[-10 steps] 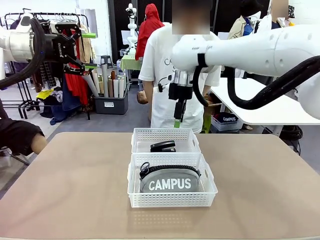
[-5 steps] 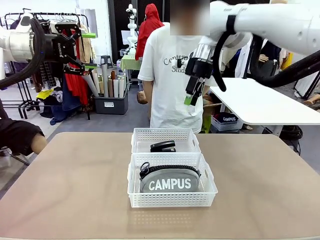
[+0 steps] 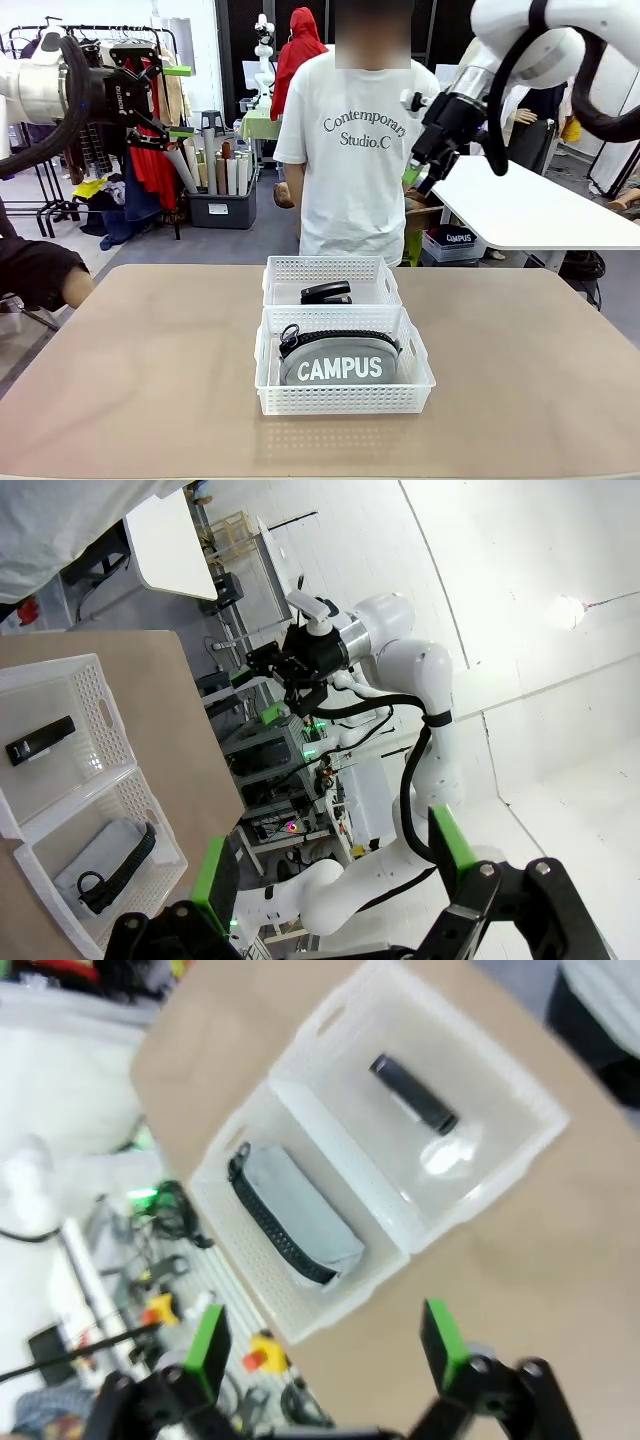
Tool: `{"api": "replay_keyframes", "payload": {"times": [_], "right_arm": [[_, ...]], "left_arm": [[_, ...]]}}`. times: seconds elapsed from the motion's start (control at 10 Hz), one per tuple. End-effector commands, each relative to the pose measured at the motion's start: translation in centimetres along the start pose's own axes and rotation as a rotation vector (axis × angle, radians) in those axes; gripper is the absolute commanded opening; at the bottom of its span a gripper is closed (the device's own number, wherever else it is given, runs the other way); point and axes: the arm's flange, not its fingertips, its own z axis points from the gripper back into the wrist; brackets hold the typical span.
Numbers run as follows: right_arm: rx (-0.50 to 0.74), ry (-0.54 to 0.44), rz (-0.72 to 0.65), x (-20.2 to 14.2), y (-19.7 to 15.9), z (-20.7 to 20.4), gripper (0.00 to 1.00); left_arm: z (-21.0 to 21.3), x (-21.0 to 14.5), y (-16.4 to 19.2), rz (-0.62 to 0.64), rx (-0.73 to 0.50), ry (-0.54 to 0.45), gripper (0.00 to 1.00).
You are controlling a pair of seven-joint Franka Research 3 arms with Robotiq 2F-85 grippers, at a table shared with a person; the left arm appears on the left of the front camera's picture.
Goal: Distribute items into two baskets.
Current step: Place the picked Stapler into the Organizing basket as instructed by the person.
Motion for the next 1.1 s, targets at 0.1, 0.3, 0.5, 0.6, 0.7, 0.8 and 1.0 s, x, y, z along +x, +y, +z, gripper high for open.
{"api": "replay_keyframes", "payload": {"times": [0.1, 0.3, 0.5, 0.6, 0.7, 0.8, 1.0], "right_arm": [[0.0, 0.0, 0.0, 0.0, 0.0, 0.0, 1.0], [0.0, 0.0, 0.0, 0.0, 0.0, 0.0, 1.0], [0.003, -0.016, -0.017, -0.7, 0.0, -0.4, 1.0], [0.153, -0.069, -0.089, -0.9, 0.1, 1.1, 1.0], [0.328, -0.124, -0.172, -1.3, -0.1, 3.3, 1.0], [0.474, -0.195, -0.268, -2.7, -0.1, 6.1, 1.0], [0.547, -0.254, -0.358, -4.8, 0.1, 9.3, 1.0]], "left_arm": [[-0.1, 0.0, -0.2, 0.001, -0.003, 0.001, 1.0], [-0.1, 0.0, -0.2, 0.001, -0.003, 0.001, 1.0], [-0.1, 0.0, -0.2, 0.001, -0.003, 0.001, 1.0], [-0.1, 0.0, -0.2, 0.001, -0.003, 0.001, 1.0], [-0.1, 0.0, -0.2, 0.001, -0.003, 0.001, 1.0], [-0.1, 0.0, -0.2, 0.001, -0.003, 0.001, 1.0], [-0.1, 0.0, -0.2, 0.001, -0.003, 0.001, 1.0]]}}
